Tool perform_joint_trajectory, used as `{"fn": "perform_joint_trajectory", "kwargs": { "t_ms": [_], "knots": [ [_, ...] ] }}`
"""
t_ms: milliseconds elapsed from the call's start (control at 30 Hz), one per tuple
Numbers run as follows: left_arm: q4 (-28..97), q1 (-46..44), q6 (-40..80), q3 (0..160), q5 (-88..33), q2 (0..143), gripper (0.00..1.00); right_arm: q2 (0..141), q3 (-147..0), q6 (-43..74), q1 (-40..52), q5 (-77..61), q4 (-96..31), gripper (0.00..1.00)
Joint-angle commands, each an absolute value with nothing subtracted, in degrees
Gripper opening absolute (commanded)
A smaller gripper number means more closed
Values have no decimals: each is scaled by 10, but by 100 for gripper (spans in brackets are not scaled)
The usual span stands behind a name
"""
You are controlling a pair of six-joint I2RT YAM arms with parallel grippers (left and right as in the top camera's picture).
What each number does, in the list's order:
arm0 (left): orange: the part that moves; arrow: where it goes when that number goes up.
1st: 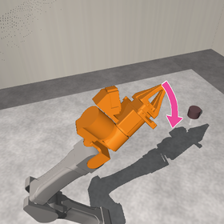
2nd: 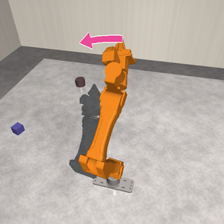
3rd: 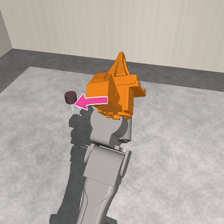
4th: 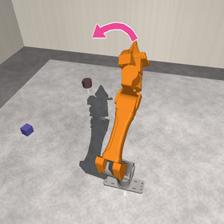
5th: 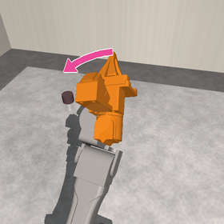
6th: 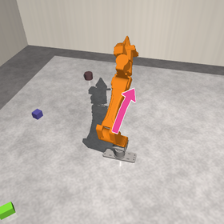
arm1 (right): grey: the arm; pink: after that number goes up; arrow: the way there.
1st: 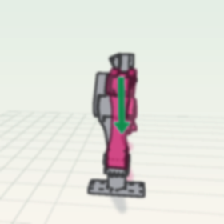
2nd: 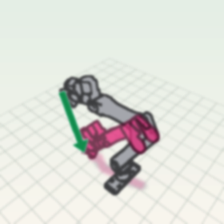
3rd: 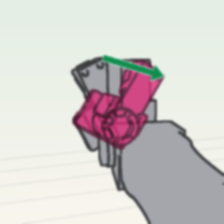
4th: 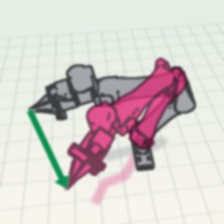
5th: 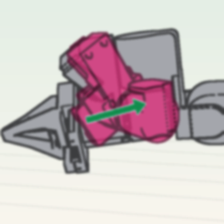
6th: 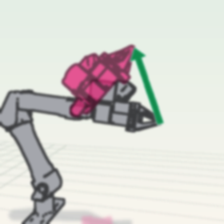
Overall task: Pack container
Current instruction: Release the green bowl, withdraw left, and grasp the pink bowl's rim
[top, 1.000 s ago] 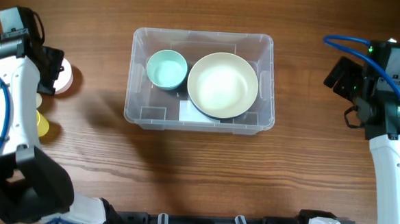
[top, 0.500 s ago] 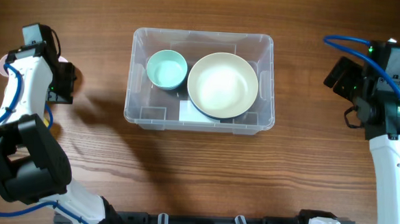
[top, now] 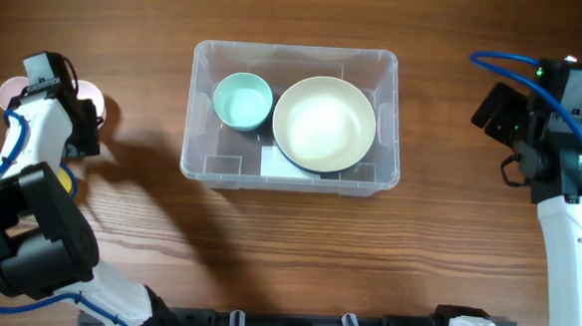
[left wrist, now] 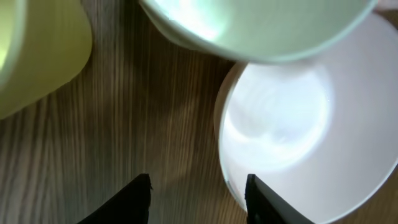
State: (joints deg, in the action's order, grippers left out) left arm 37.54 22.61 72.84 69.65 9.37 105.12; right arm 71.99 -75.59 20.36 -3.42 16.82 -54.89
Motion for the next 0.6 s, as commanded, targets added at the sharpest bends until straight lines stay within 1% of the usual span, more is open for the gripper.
{"fn": "perform_joint_trajectory", "kwargs": {
  "t_ms": [0,233,267,400,433,567],
  "knots": [
    [357,229,744,687,103,1069,50,718,-763,210,-34,180,-549,100],
    [334,229,745,687,95,1109,49,718,-763,210,-34,180,-549,100],
    [329,230,745,687,94,1113,47,718,-763,210,-34,180,-549,100],
    [311,229,744,687,68,1114,30,718,-763,210,-34,180,-549,99],
    [310,229,745,687,60,1114,28,718,-763,210,-34,180,-549,100],
    [310,229,744,687,53,1114,25,718,-763,210,-34,180,-549,100]
  ]
}}
